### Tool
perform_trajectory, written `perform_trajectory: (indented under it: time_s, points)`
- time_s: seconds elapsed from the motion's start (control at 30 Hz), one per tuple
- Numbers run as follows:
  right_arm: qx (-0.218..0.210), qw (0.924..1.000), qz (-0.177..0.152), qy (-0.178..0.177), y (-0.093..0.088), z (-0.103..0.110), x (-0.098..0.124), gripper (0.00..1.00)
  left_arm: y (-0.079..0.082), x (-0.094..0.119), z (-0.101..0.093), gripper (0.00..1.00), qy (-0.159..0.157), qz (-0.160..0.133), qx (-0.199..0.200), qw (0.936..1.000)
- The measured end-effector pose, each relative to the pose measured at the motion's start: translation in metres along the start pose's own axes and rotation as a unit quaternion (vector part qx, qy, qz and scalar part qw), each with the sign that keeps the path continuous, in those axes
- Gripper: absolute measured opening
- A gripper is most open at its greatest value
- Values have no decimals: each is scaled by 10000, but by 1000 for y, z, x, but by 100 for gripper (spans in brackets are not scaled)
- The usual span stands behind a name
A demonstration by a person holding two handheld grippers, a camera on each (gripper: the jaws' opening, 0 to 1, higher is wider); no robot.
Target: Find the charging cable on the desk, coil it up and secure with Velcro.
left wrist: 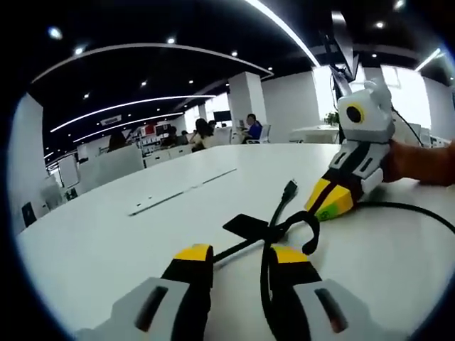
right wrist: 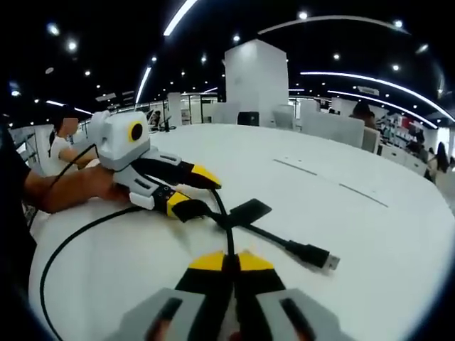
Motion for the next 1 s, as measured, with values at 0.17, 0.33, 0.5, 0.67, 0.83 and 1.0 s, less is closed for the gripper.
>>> perform_trajectory:
  time_s: [0.17, 0.33, 0.5, 0.67, 0.83, 1.0]
  points:
    - [40, 10000, 25, -46, 0, 0, -1, 6, -2, -1, -1, 32, 19, 26, 100, 9999]
    - [32, 10000, 19, -40, 0, 0, -1, 7, -3, 0, 0, 32, -11, 26, 115, 9999]
    - [160, 9999, -56, -26, 4, 1, 0, 14, -3, 1, 0, 32, 8, 22, 150, 9999]
    - [391, 9989, -232, -130, 12, 0, 2, 15, -3, 4, -3, 32, -4, 2, 142, 9999]
    - [669, 9970, -312, -223, 17, 0, 0, 15, -3, 6, -5, 32, -21, -21, 145, 9999]
    - [950, 9950, -276, -133, 19, 6, -8, 18, -2, 7, -6, 32, -27, -55, 159, 9999]
Point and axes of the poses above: the point that each gripper's makers call its tool centre point, and the gripper's own axes: x roughly backward along the fingers, z roughly to its left, y roughly out of its top, the point moved 2 cm from there along x, roughly backward along the fingers, and after that the axes turned 3 degrees about -z, right-handed, at the moved point
